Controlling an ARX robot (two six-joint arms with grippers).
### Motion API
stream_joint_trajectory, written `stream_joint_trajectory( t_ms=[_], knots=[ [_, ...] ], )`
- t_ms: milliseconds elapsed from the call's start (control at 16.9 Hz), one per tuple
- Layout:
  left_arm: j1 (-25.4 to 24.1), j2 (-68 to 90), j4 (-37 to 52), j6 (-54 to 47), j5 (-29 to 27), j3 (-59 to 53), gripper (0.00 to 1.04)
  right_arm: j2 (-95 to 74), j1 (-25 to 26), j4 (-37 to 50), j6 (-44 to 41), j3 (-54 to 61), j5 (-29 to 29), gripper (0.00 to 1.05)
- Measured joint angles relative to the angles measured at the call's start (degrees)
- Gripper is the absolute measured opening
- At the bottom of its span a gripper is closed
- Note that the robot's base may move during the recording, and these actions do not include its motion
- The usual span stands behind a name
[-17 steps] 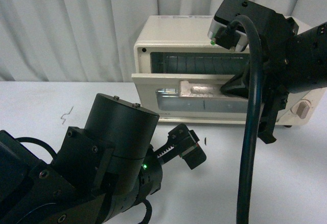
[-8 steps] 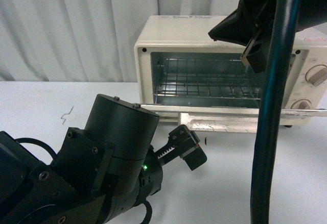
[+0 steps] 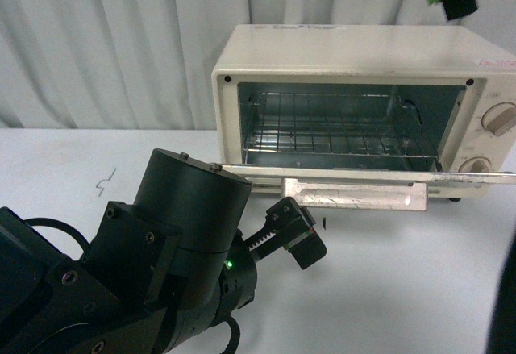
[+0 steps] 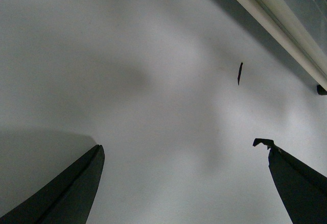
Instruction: Open oven
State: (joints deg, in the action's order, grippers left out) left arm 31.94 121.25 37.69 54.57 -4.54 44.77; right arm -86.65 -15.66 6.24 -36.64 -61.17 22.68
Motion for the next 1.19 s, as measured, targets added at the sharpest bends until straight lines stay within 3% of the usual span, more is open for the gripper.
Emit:
stream_joint_trajectory(
  t_ms=[178, 534, 593, 712, 830, 949, 1186],
  knots=[
    [0.0, 0.0, -0.04, 0.0, 0.0, 0.0, 0.98, 3.28, 1.81, 1.9, -0.24, 2.29, -3.98, 0.37],
    [0.0, 0.0, 0.0, 0.02, 0.0, 0.0, 0.98, 3.23, 1.75, 1.79, -0.24, 2.56, -4.07, 0.98],
    [0.0, 0.0, 0.0, 0.0, 0.02, 0.0, 0.98, 3.23, 1.79, 1.79, -0.24, 2.56, -4.07, 0.99],
    [0.0, 0.0, 0.02, 0.0, 0.0, 0.0, 0.98, 3.23, 1.77, 1.88, -0.2, 2.56, -4.09, 0.98],
    [0.17, 0.0, 0.07, 0.0, 0.0, 0.0, 0.98, 5.14, -0.13, 21.07, 10.95, 11.32, -22.71, 0.81],
    [0.17, 0.0, 0.04, 0.02, 0.09, 0.0, 0.98, 10.19, 2.21, 31.08, 24.83, 22.25, -34.27, 0.61],
    [0.17, 0.0, 0.02, 0.02, -0.04, 0.0, 0.98, 19.39, 6.05, 36.92, 34.51, 36.63, -31.69, 0.2]
  ],
)
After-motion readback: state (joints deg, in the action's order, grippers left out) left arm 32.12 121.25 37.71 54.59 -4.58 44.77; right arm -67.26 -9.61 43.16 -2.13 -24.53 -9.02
